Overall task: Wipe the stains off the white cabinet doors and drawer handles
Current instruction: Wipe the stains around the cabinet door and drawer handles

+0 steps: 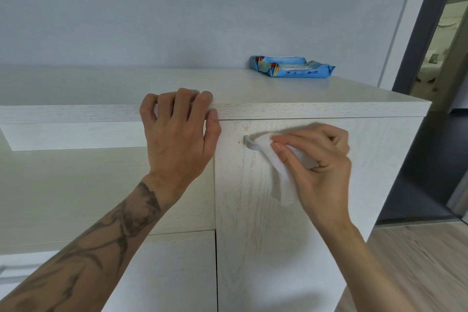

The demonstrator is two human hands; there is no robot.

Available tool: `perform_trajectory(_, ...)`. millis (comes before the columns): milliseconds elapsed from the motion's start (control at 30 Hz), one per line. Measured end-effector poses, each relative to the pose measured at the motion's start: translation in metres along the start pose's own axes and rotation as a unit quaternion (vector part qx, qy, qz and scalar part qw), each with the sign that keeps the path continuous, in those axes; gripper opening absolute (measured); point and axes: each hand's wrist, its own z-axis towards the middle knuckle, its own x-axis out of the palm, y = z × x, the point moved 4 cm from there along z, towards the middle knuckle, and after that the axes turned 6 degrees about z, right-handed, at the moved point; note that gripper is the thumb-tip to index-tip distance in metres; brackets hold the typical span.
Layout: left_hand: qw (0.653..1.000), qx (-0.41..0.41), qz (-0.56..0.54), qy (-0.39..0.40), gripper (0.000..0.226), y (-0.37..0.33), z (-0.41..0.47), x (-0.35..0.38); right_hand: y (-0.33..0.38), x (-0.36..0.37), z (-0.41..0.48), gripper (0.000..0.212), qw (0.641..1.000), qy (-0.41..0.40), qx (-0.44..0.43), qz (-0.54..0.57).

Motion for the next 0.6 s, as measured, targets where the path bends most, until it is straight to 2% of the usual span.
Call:
perform_trajectory(100, 1.0, 0.0, -0.002, 0.005, 0.031, 0.0, 0.0, 0.0, 0.0, 0.004, 0.004, 0.011, 0.999, 0.036, -0.022, -0.005)
perform_trajectory(300, 1.0, -0.002, 0.0, 0.011, 0.036, 0.001, 0.0, 0.0, -0.004, -0.004, 0.001, 0.009, 1.0, -0.001, 0.016, 0.011)
perform_trajectory(467, 1.0, 0.002, -0.002, 0.009, 0.032, 0.001, 0.0, 0.001, 0.004, 0.002, 0.01, 0.012, 0.998, 0.054, -0.029, -0.02)
perform_trajectory(600, 1.0, 0.001, 0.001, 0.011, 0.036, 0.001, 0.0, 0.001, 0.001, -0.022, 0.006, 0.007, 0.999, -0.035, 0.02, -0.016)
